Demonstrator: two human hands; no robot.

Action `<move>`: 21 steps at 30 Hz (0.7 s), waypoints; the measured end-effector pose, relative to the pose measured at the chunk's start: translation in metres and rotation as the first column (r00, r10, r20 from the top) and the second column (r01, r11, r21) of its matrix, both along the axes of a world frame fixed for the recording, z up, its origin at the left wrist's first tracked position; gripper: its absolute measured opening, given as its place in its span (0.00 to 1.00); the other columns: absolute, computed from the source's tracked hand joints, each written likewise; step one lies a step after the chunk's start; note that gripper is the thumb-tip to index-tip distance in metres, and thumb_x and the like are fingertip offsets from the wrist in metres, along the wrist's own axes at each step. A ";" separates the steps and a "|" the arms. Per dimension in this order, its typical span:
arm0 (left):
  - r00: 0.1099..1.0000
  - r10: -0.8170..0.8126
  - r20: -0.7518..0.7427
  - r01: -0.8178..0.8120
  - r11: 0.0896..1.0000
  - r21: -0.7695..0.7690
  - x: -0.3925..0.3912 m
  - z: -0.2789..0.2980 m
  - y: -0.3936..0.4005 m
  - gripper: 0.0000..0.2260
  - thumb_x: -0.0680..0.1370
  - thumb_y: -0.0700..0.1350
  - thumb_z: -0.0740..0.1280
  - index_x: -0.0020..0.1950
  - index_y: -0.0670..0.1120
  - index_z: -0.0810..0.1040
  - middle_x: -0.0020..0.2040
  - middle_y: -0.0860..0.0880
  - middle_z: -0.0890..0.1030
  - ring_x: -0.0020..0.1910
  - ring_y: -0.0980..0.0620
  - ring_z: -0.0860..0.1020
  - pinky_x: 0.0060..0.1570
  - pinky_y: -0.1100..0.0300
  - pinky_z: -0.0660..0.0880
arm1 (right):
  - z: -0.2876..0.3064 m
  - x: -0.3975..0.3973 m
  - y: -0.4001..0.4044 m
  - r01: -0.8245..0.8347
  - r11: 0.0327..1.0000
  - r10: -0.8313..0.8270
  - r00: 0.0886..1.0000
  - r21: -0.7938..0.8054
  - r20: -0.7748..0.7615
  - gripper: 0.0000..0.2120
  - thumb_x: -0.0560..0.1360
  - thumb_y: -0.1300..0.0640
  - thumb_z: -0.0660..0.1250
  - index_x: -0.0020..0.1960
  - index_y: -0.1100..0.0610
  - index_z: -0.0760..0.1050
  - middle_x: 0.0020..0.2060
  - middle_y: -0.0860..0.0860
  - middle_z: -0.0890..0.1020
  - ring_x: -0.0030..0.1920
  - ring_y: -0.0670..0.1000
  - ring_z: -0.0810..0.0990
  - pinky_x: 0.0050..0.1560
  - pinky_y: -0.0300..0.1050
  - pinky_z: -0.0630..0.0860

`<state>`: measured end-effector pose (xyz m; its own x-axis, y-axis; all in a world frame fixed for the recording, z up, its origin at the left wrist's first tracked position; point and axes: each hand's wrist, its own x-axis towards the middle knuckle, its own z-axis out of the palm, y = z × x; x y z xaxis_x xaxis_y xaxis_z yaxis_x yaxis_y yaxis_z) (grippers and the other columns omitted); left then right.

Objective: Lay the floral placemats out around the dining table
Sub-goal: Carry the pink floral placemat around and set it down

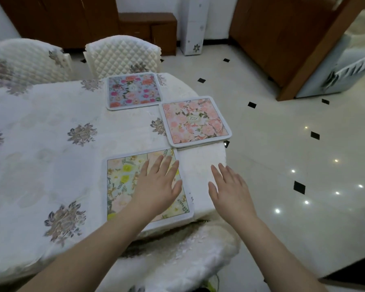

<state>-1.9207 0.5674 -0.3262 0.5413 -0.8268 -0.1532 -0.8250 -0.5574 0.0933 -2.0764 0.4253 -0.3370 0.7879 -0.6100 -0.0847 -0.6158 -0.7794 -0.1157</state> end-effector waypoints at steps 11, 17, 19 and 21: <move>0.998 -0.058 0.033 0.057 0.997 0.045 -0.067 0.006 -0.095 0.38 0.71 0.62 0.28 0.81 0.54 0.44 0.81 0.52 0.45 0.80 0.50 0.42 0.76 0.44 0.40 | -0.009 -0.069 -0.075 0.097 0.995 -0.099 0.991 0.023 0.085 0.28 0.78 0.47 0.48 0.73 0.56 0.68 0.70 0.56 0.73 0.71 0.57 0.70 0.68 0.57 0.67; 0.997 -0.059 0.049 0.058 0.998 0.031 -0.088 0.010 -0.132 0.39 0.71 0.62 0.27 0.81 0.54 0.45 0.81 0.51 0.46 0.80 0.50 0.43 0.75 0.45 0.39 | -0.008 -0.092 -0.104 0.074 0.997 -0.075 0.994 0.021 0.085 0.28 0.78 0.46 0.47 0.74 0.55 0.67 0.72 0.54 0.71 0.73 0.56 0.68 0.70 0.56 0.65; 0.998 -0.058 0.039 0.056 0.998 0.034 -0.091 0.010 -0.135 0.39 0.71 0.62 0.27 0.81 0.54 0.45 0.81 0.52 0.46 0.80 0.50 0.43 0.75 0.46 0.39 | -0.008 -0.093 -0.112 0.058 0.998 -0.060 0.995 0.024 0.076 0.30 0.78 0.45 0.44 0.75 0.54 0.64 0.74 0.53 0.67 0.75 0.56 0.64 0.72 0.55 0.61; 0.997 -0.061 0.041 0.059 0.997 0.054 -0.090 0.008 -0.137 0.39 0.70 0.62 0.27 0.81 0.55 0.45 0.81 0.52 0.46 0.80 0.50 0.43 0.75 0.46 0.39 | -0.008 -0.093 -0.118 0.063 0.998 -0.065 0.995 0.024 0.075 0.30 0.78 0.45 0.42 0.76 0.54 0.63 0.75 0.53 0.66 0.75 0.55 0.63 0.73 0.54 0.60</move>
